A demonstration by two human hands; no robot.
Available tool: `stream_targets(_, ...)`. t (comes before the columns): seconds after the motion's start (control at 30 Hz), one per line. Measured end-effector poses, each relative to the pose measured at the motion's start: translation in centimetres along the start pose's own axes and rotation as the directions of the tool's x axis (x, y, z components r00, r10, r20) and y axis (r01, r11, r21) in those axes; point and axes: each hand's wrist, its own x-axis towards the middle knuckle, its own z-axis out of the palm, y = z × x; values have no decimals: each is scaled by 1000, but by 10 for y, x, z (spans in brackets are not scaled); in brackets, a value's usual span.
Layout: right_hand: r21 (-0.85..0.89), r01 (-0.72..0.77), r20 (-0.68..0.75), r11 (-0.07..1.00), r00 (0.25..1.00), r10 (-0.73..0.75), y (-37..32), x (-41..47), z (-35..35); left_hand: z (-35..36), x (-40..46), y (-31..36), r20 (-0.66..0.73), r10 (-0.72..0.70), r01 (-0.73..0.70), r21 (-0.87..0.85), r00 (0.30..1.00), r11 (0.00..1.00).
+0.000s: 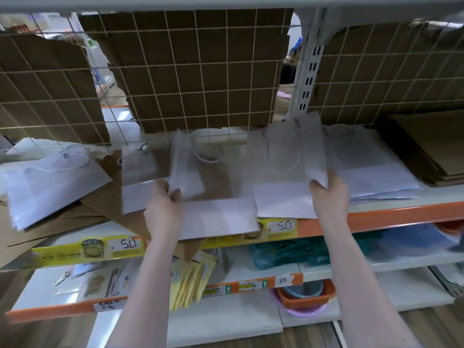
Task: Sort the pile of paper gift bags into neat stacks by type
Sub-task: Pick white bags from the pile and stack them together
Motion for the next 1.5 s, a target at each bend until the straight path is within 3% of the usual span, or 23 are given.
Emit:
stream_targets(0.23,70,-28,-23,997,999,30,16,33,-39,13,-11,32,-10,127,-124,-275,992,953)
stream_targets(0.4,126,-30,-20,992,999,33,42,80,-88,50,-28,71,-51,156,-164,-332,986,929)
stream_targets(0.53,213,-65,48,975,997,56,68,125,-136,98,-59,112,-131,124,-161,-332,984,929)
stream_targets(0.77,237,-90,155,967,986,54,109,202,-194,165,-107,173,-155,28,-95,-448,988,889)
stream_targets(0.93,164,-121,261,979,962,75,123,232,-194,186,-121,199,-185,11,-83,-389,983,917)
stream_targets(1.17,-62,-7,342,998,939,28,128,244,-171,203,-126,215,-160,-56,-20,-439,985,898)
stream_targets(1.5,-301,103,341,948,940,6,137,238,-154,219,-120,220,-86,-106,56,-452,991,890)
